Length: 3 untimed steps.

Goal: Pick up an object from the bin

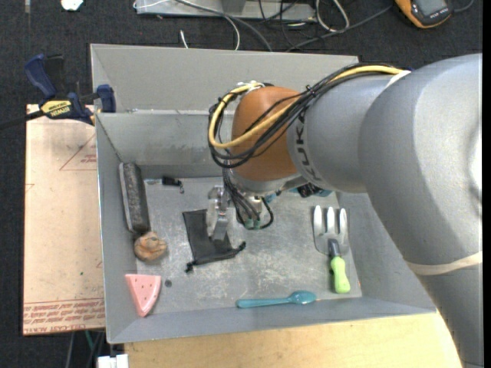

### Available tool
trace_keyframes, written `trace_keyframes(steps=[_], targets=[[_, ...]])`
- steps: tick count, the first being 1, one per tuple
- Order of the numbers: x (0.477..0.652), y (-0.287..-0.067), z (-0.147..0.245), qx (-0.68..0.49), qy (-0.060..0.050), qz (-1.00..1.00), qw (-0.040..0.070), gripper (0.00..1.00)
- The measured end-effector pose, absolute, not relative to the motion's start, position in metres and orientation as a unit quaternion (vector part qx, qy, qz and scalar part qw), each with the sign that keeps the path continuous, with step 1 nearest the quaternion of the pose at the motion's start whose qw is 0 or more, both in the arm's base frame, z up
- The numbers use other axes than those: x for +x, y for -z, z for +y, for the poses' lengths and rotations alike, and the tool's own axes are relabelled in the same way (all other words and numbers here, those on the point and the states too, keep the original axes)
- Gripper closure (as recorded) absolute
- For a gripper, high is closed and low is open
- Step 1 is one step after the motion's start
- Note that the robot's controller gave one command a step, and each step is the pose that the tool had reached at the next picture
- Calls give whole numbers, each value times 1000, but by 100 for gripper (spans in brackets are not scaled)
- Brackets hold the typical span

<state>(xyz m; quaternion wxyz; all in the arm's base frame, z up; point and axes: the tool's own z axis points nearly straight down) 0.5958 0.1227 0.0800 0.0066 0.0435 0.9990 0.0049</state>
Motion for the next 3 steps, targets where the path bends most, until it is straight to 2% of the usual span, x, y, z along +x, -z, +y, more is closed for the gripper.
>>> trace_keyframes(steps=[1,2,3], targets=[[625,-73,150,22,-6,1000,8,0],[625,-73,150,21,-6,1000,8,0],[603,-71,122,-114,-6,993,9,0]])
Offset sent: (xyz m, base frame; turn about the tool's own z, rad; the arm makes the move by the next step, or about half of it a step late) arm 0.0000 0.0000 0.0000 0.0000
